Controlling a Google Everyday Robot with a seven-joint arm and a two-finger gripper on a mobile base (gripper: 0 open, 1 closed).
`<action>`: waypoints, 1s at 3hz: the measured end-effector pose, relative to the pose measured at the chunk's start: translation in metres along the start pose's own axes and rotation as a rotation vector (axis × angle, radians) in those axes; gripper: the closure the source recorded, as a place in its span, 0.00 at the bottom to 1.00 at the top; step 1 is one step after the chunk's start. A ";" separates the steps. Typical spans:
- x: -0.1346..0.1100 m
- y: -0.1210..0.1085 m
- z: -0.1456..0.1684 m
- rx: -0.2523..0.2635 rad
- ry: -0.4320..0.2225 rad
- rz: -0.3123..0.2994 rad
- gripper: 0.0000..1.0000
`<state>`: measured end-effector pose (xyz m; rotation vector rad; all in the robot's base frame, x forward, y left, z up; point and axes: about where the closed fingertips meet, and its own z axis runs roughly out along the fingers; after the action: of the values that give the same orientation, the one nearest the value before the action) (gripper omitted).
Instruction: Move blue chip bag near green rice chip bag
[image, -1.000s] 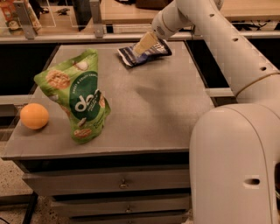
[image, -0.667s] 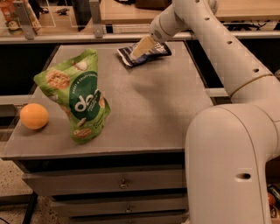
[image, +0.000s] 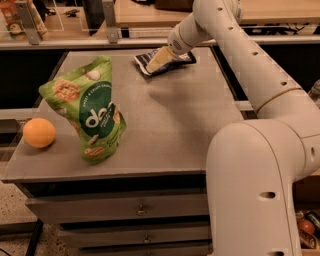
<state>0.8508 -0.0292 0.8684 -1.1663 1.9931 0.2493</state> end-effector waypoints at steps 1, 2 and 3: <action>0.009 0.000 0.009 -0.005 0.009 0.027 0.00; 0.017 0.000 0.016 -0.004 0.019 0.049 0.00; 0.024 0.000 0.023 -0.003 0.033 0.060 0.00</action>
Offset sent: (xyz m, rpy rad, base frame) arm 0.0060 -0.0100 -0.0282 0.0170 0.0480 -0.0638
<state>0.8571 -0.0321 0.8358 -1.1201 2.0593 0.2651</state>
